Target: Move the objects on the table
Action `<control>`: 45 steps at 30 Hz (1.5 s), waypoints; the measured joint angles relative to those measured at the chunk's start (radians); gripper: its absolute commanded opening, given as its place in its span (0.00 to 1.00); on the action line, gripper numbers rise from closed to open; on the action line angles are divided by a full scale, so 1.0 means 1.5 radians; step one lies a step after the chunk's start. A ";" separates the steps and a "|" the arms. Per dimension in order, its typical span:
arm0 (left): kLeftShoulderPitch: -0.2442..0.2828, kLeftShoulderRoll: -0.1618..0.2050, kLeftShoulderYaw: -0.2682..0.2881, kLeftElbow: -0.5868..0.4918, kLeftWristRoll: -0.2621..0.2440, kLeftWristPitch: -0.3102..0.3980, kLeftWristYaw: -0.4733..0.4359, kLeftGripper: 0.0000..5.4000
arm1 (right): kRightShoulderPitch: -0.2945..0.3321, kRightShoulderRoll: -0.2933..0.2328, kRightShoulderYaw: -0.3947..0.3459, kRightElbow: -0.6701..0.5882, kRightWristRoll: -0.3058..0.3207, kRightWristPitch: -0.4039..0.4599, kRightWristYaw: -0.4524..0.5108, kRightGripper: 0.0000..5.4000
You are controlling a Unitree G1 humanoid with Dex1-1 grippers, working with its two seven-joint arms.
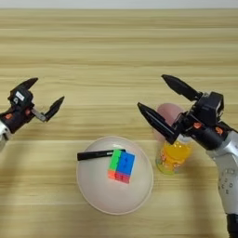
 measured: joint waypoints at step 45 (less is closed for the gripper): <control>-0.005 -0.051 0.136 0.144 0.000 -0.168 0.274 1.00 | -0.009 -0.091 -0.109 0.136 -0.002 -0.024 0.013 1.00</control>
